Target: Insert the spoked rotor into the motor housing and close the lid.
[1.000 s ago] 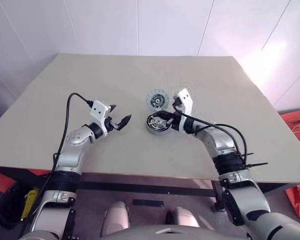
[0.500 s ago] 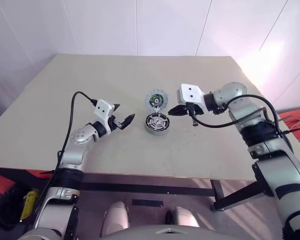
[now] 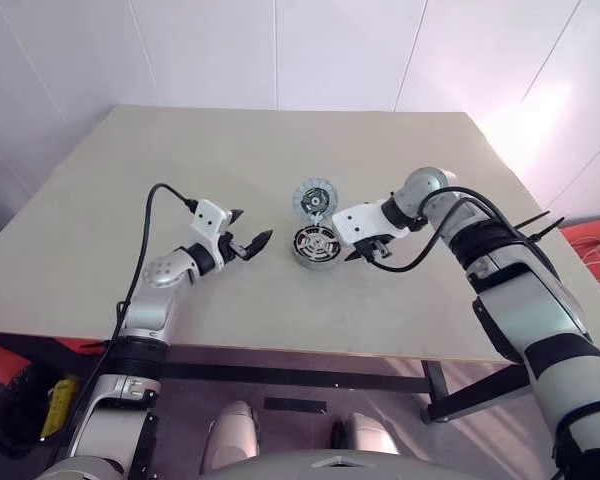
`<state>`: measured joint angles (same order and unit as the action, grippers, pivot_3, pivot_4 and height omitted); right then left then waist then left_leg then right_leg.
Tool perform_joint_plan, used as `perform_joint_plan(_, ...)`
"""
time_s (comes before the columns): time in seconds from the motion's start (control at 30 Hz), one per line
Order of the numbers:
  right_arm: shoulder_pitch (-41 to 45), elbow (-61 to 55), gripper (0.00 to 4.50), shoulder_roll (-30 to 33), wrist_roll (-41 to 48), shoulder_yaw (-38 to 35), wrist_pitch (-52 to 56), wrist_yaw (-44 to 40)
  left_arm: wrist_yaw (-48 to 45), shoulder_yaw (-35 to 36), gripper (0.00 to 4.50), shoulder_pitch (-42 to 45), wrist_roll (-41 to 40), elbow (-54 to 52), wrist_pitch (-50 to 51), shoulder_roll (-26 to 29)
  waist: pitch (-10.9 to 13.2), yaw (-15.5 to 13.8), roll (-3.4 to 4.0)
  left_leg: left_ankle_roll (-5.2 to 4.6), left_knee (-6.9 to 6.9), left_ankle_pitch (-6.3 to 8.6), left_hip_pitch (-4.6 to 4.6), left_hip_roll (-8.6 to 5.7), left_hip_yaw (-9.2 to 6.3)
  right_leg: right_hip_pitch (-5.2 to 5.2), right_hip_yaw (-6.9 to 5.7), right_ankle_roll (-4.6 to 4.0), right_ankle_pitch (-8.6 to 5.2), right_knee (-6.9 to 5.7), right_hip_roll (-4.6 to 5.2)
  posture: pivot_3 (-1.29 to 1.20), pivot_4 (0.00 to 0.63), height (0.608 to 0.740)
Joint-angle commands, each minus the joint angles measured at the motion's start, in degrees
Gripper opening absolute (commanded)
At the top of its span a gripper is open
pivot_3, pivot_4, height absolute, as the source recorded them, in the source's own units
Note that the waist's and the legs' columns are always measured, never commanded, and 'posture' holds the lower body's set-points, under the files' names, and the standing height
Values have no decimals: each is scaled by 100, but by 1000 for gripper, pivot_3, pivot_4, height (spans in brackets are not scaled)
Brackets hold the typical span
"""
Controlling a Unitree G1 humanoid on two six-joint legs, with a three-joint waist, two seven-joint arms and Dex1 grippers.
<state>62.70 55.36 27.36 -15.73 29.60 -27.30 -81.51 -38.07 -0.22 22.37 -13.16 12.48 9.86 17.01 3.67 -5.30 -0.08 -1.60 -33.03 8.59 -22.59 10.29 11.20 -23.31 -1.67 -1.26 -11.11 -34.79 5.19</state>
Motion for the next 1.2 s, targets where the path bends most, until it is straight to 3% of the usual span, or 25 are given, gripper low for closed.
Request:
perform_joint_plan(0.03, 268, 145, 1552, -62, -145, -27, -185, 127, -60, 24, 4500, 102, -94, -222, 49, 29, 0, 1, 0, 0, 0, 0, 0, 0, 0, 0, 0, 0, 0, 0, 0, 0, 0, 740)
perform_joint_plan(0.5, 453, 957, 1552, -308, -751, 32, -414, 618, -52, -8, 4500, 117, -42, -208, 10, -24, 1, 6, 2, 0, -4, 1, -2, 2, 0, 0, 0, -1, 0, 0, -1, 0, 0, 740)
perform_joint_plan(1.2, 455, 797, 1552, -368, -1200, 322, -1057, 547, 50, 16, 4500, 115, 0, -110, -117, -85, 1, 12, 2, -2, -5, 2, -1, 3, 0, 1, 0, -1, 1, -1, -2, 0, 0, 740)
